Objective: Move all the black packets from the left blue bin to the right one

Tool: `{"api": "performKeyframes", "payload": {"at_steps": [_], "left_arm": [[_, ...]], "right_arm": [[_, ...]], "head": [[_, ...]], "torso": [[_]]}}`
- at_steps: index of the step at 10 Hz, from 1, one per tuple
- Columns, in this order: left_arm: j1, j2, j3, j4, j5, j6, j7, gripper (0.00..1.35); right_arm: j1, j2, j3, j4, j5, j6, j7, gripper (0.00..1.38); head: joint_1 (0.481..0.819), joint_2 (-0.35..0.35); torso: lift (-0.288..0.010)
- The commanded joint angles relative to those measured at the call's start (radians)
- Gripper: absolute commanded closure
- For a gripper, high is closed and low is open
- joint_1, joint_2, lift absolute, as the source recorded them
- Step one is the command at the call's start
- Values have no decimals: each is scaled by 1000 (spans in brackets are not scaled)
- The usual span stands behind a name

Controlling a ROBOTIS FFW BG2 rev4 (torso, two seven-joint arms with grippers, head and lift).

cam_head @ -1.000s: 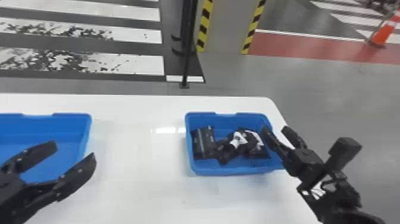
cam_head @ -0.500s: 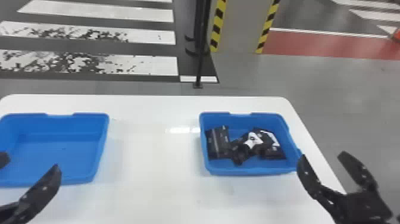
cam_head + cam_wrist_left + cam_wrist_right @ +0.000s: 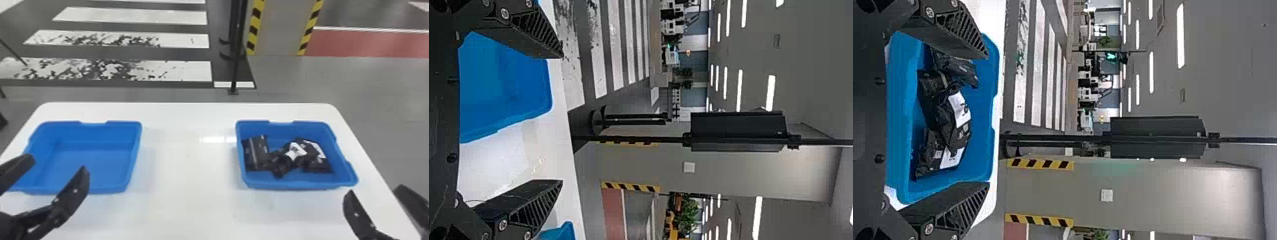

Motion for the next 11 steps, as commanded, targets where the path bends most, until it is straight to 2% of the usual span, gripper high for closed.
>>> {"api": "performKeyframes", "payload": {"at_steps": [1,4,11], "left_arm": [[3,10,-10,0,11,-4,1,154],[17,25,-34,0,47,-11,17,154],[17,28,-42,0,55,9,17,154]], "right_arm": [[-19,1,17,19,-13,0,0,127],[-41,1,41,46,-33,0,2,128],[-61,1,49,65,-57,0,11,144]], "head": [[695,-59],[695,-65],[695,-66]], "torso": [[-139],[-139],[-139]]}}
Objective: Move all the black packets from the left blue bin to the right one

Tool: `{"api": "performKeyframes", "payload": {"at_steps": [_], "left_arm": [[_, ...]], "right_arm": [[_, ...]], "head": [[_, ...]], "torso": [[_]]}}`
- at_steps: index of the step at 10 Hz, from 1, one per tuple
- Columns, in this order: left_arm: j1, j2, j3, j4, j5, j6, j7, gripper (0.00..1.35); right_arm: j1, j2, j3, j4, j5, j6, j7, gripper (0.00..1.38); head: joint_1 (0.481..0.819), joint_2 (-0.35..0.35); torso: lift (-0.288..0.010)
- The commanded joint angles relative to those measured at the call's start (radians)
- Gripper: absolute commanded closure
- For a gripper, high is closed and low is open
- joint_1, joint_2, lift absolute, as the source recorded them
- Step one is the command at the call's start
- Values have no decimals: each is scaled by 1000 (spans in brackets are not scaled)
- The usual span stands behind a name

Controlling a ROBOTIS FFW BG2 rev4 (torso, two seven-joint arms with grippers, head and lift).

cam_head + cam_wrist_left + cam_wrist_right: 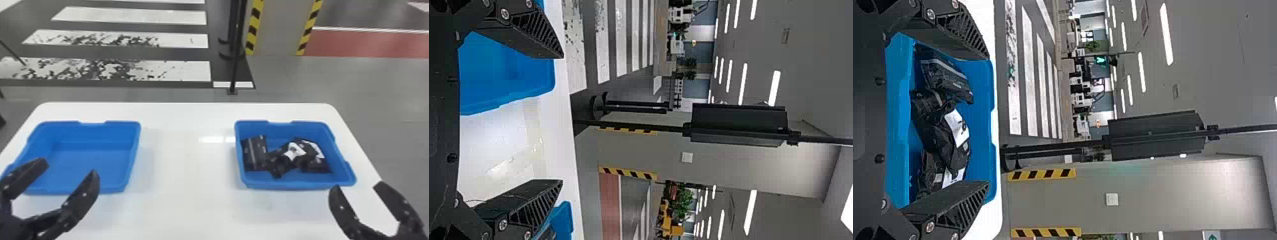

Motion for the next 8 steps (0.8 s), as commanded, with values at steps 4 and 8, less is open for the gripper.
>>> {"api": "performKeyframes", "payload": {"at_steps": [4,8], "left_arm": [[-2,0,-1,2,1,3,0,154],[3,0,-1,7,13,7,0,154]], "right_arm": [[-3,1,2,7,-7,0,2,147],[-3,1,2,7,-13,0,2,148]], "head": [[695,-68],[695,-68]], "torso": [[-139],[-139]]}}
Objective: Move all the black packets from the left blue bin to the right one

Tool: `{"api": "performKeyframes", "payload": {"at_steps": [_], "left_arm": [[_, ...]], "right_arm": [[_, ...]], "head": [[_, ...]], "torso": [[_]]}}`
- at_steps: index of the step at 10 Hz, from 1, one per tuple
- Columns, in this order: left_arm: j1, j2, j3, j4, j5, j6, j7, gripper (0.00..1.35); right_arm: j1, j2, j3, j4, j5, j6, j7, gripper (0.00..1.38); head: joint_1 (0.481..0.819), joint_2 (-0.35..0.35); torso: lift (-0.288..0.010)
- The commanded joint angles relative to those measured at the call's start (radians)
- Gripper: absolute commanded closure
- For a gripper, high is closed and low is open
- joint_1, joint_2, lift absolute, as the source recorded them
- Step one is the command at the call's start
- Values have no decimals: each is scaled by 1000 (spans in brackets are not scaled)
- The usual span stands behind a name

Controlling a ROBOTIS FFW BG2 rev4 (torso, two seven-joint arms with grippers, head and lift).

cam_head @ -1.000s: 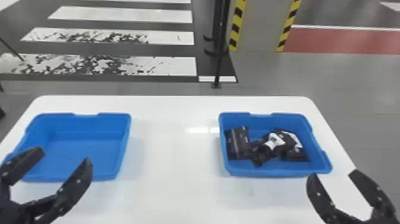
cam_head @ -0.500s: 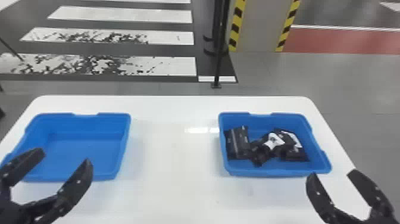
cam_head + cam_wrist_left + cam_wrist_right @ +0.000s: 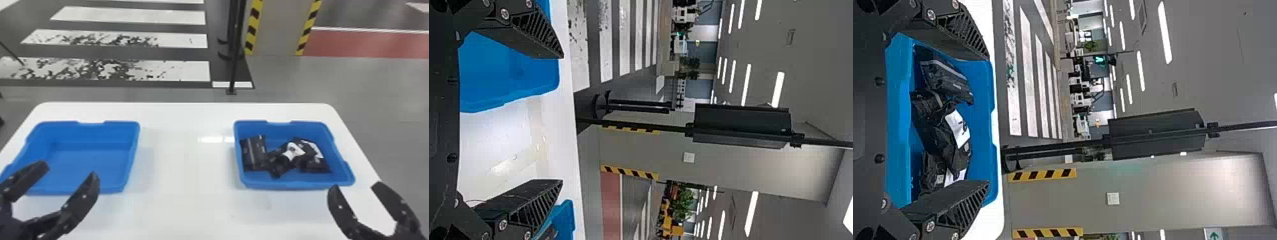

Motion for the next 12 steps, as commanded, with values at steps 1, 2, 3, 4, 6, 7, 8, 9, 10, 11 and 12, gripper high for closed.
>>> {"api": "performKeyframes", "payload": {"at_steps": [1,2,3,4,6,7,8,9,10,11,12], "left_arm": [[1,0,0,0,2,-1,0,154],[1,0,0,0,2,2,0,154],[1,0,0,0,2,2,0,154],[1,0,0,3,2,2,0,154],[3,0,0,5,10,4,0,154],[3,0,0,8,12,4,0,154],[3,0,0,10,14,7,0,154],[3,0,-2,10,14,4,0,154],[3,0,0,10,14,7,0,154],[3,0,0,12,18,7,0,154],[3,0,-2,12,20,7,0,154]], "right_arm": [[-1,1,0,0,-2,0,0,148],[1,1,0,0,-2,0,0,150],[1,1,0,0,-4,0,0,150],[1,1,0,0,-4,0,0,150],[1,1,0,2,-10,0,0,151],[1,1,0,2,-10,0,0,151],[1,1,0,2,-10,0,2,153],[1,1,0,2,-10,0,2,153],[1,1,0,2,-10,0,2,153],[1,1,0,2,-12,0,2,153],[1,1,0,2,-12,0,2,153]], "head": [[695,-68],[695,-68],[695,-68],[695,-68],[695,-68],[695,-68],[695,-69],[695,-69],[695,-68],[695,-68],[695,-68]], "torso": [[-139],[-139],[-139],[-139],[-139],[-139],[-139],[-139],[-139],[-139],[-139]]}}
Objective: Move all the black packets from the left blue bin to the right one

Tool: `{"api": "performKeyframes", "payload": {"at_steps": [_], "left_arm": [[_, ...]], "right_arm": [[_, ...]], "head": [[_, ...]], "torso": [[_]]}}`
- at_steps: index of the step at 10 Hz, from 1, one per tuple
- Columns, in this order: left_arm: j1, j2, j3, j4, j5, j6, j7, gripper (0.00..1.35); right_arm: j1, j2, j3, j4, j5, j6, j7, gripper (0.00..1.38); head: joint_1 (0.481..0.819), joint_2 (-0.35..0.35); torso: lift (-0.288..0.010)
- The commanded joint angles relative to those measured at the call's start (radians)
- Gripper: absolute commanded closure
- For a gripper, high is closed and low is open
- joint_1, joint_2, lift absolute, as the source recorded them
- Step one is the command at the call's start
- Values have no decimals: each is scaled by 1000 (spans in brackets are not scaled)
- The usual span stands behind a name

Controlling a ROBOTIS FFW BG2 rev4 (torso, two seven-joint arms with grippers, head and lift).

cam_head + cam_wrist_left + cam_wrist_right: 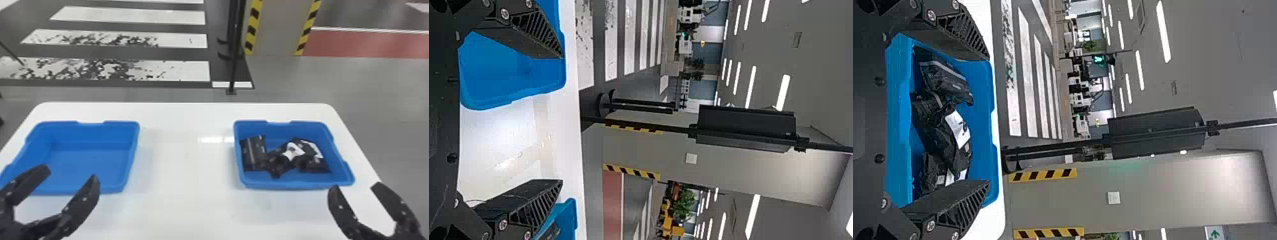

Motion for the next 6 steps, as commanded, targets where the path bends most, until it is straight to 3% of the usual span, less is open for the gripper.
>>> {"api": "performKeyframes", "payload": {"at_steps": [1,6], "left_arm": [[0,0,-1,3,1,0,0,153],[0,0,-1,5,5,0,0,154]], "right_arm": [[0,1,0,0,-2,0,0,153],[0,1,0,0,-6,0,0,153]], "head": [[695,-69],[695,-70]], "torso": [[-139],[-139]]}}
